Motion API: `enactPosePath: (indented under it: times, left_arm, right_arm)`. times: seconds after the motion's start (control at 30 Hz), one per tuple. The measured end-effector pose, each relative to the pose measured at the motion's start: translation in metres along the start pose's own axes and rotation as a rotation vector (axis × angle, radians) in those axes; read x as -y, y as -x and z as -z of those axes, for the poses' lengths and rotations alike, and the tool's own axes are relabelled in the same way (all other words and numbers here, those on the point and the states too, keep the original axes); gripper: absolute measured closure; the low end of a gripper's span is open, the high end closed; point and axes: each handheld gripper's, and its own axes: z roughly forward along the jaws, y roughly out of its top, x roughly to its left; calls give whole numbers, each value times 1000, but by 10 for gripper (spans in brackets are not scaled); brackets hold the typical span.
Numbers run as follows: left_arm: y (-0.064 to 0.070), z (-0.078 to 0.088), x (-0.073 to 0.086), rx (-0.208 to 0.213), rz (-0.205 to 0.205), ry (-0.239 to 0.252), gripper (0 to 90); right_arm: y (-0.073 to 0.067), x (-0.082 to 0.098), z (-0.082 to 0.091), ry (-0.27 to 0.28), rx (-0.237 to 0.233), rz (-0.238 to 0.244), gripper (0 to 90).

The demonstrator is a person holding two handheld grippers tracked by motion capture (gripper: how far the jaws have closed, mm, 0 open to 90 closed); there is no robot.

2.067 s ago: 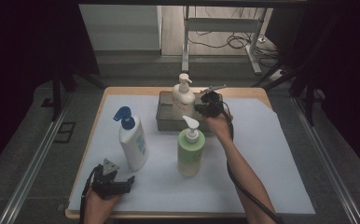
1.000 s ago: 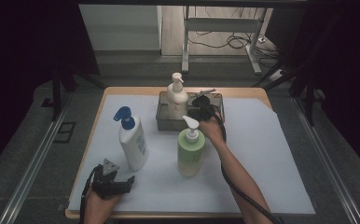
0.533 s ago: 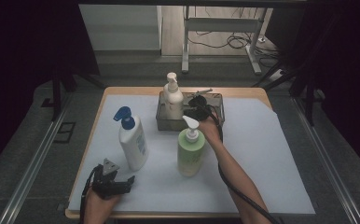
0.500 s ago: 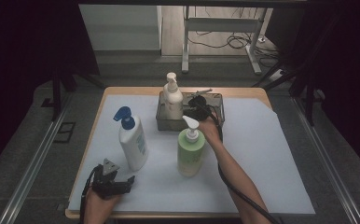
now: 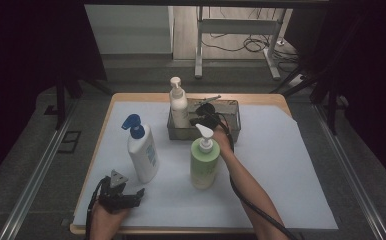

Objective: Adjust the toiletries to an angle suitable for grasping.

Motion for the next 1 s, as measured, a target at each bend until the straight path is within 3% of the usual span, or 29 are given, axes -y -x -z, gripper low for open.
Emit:
enactPosePath:
  times: [0.4, 0.83, 1.0]
  left_arm:
    - [0, 0, 0, 0, 0, 0, 122]
    - [0, 0, 0, 0, 0, -1, 121]
    - [0, 0, 0, 0, 0, 0, 121]
  right_arm:
    - [-12, -4, -9, -9, -21, 37, 884]
    - [-13, -3, -10, -3, -23, 22, 891]
    - [-10, -2, -7, -10, -27, 33, 817]
